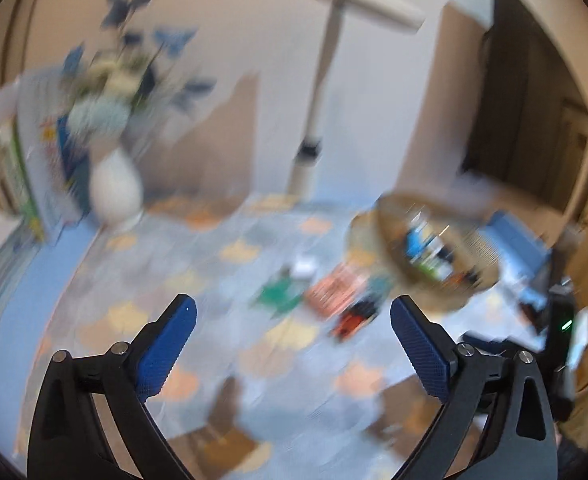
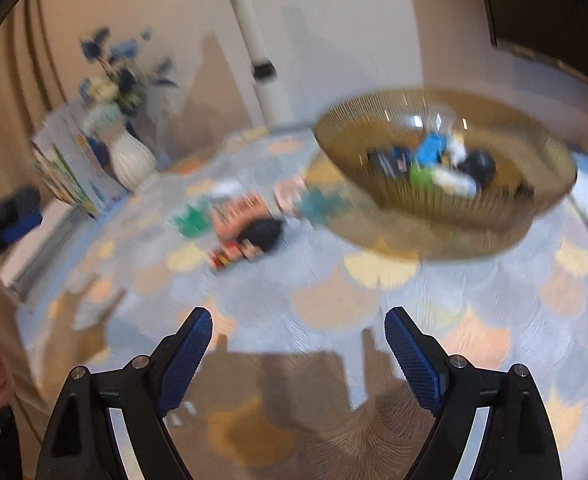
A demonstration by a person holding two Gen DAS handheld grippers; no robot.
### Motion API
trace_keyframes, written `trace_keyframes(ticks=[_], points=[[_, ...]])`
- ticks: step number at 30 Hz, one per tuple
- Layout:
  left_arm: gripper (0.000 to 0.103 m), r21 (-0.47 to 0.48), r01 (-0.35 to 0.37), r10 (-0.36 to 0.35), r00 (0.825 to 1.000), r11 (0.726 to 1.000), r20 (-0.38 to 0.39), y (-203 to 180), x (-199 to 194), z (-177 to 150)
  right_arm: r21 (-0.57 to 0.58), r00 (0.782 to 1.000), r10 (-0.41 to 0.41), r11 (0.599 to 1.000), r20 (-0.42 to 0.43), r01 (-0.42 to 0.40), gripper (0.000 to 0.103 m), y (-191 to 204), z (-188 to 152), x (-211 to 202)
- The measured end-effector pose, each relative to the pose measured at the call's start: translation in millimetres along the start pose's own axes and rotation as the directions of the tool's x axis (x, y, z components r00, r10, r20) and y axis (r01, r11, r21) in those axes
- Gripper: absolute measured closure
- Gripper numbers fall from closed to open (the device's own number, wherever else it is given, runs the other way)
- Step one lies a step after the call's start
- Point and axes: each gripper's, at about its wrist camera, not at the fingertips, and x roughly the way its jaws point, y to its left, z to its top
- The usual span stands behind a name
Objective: Organize rigid objects
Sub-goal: 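Move both tools back toward the green toy and red-clothed figurine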
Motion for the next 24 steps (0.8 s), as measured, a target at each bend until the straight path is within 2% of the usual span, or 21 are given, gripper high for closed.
trace_keyframes(ticks=[1, 6, 8, 11, 14, 24], points=[[0.005, -0.004, -0.021, 0.021, 0.999, 1.0, -0.028, 6, 11, -12, 0.0, 0.999, -0.03, 1.0, -0.036, 0.03, 0.016, 0, 2, 7], [0.006, -0.043, -0.057, 0.05, 0.986, 0.997, -0.158, 18, 71, -58, 0.01, 0.997, -0.036, 0.999, -0.068, 0.037, 0.016, -4, 2, 15], [0.005, -0.038, -0.065, 0.056, 0.977, 0.997, -0.206, 20, 81, -64, 0.014, 0.997, -0.042, 0.999, -0.069, 0.043, 0.015, -5, 1, 16], [0.005, -0.045, -0.057, 0.047, 0.978, 0.997, -0.205, 23, 81, -65, 0.019, 0.994, -0.064, 0.998, -0.088, 0.066, 0.011, -5, 1, 23], [0.001, -0.072, -0.061, 0.037, 0.955, 0.996, -0.294, 29, 94, -68, 0.001, 0.993, -0.078, 0.997, -0.092, 0.078, 0.009, -2, 0, 23], [0.001, -0.015, -0.086, 0.078, 0.949, 0.996, -0.305, 17, 97, -73, 0.003, 0.992, -0.084, 0.996, -0.093, 0.085, 0.008, -2, -3, 21]])
